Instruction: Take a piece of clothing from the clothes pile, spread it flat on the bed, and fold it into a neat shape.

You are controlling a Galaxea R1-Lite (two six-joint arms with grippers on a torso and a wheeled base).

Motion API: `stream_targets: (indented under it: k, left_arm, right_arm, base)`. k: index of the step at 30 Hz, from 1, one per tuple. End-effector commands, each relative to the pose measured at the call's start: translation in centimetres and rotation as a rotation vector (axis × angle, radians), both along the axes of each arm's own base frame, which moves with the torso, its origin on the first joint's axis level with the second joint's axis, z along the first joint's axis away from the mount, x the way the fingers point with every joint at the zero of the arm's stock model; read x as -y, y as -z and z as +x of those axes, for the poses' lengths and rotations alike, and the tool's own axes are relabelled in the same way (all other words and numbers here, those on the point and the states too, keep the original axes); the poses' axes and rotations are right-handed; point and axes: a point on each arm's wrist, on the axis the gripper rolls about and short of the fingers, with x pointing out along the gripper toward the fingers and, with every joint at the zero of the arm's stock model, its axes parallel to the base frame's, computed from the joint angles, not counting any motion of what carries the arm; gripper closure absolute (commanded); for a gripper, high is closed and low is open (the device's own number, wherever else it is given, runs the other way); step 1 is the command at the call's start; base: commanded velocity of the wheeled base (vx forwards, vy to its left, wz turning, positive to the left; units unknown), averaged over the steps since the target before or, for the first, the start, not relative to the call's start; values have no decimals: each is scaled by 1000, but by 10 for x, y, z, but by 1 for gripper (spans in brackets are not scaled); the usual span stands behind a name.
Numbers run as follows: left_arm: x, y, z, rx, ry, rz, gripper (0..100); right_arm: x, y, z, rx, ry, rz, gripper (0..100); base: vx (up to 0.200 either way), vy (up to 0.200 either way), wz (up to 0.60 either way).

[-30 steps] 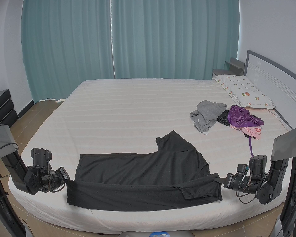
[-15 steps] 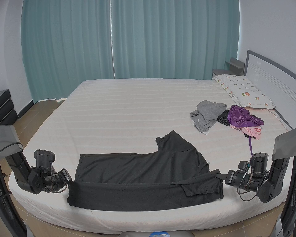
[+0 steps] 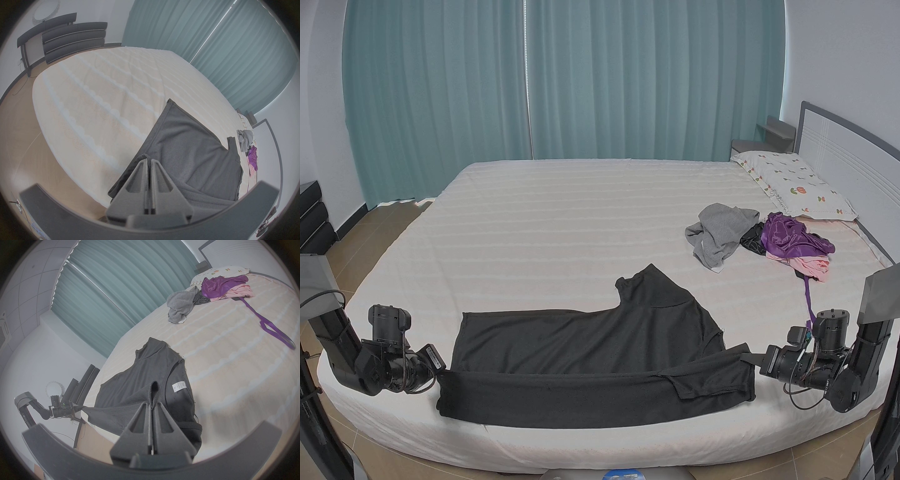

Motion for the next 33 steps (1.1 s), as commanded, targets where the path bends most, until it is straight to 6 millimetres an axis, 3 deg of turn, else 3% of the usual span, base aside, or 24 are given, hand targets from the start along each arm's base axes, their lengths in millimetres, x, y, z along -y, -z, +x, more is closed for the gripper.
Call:
stream_targets:
  k: [1,33]
  left_arm:
    - [0,-1,5,12,3,-1,100]
    - [4,41,35,-53,17,-2,100]
  right_arm:
    - [-1,6,6,-9,-2,-2,100]
    - [-9,55,50,-59,0,-22,100]
  base:
    - [0,0,0]
    - [0,0,0]
